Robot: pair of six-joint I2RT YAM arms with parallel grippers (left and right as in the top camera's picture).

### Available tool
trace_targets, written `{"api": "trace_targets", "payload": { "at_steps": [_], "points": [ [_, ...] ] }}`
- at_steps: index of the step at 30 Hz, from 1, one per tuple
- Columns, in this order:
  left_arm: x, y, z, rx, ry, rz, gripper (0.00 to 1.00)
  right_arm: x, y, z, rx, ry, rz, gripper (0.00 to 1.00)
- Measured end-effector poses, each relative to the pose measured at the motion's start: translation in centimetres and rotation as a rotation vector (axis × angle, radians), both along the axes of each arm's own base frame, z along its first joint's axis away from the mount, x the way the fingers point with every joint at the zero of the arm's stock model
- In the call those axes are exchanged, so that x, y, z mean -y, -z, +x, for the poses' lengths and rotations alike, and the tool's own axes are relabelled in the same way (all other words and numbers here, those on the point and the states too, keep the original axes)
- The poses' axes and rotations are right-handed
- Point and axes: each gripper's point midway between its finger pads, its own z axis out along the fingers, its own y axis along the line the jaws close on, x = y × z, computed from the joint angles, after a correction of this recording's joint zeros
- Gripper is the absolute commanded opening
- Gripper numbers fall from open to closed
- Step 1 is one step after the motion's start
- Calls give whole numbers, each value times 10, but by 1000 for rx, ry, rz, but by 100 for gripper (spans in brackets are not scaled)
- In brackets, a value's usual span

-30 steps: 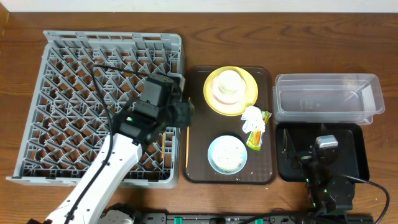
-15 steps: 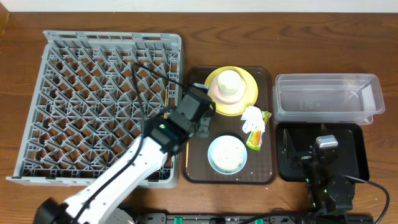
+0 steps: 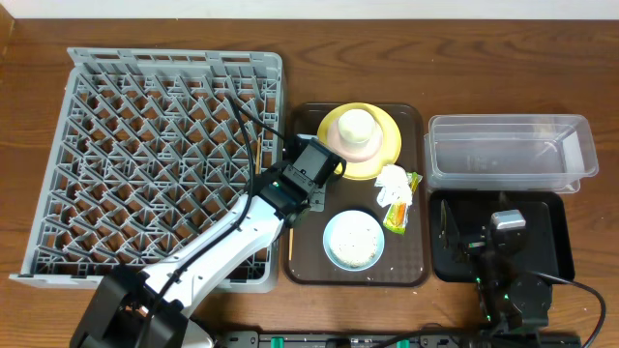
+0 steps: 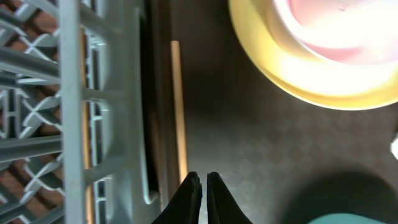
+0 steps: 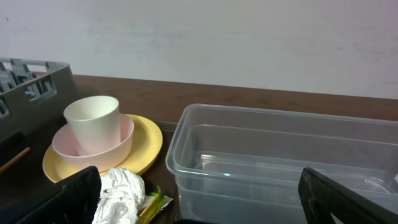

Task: Sort waste into correct bins and load items into the dishwasher
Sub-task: 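Release the chopstick and move the left gripper to the second chopstick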

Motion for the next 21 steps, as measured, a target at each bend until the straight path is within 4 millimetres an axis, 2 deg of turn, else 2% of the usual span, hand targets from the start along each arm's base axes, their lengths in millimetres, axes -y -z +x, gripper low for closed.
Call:
{"api": "trace_targets", "payload": {
  "at_steps": [4, 9, 15, 21],
  "points": [
    [-4, 8, 1, 2, -27, 40, 8, 0, 0, 0, 0, 0, 0, 99],
    [1, 21, -3, 0, -10, 101, 8, 0, 0, 0, 0, 0, 0, 99],
    [4, 15, -7, 61, -23, 158, 8, 0, 0, 0, 0, 0, 0, 99],
    [-7, 16, -22, 59, -104, 214, 8, 0, 0, 0, 0, 0, 0, 99]
  ]
}}
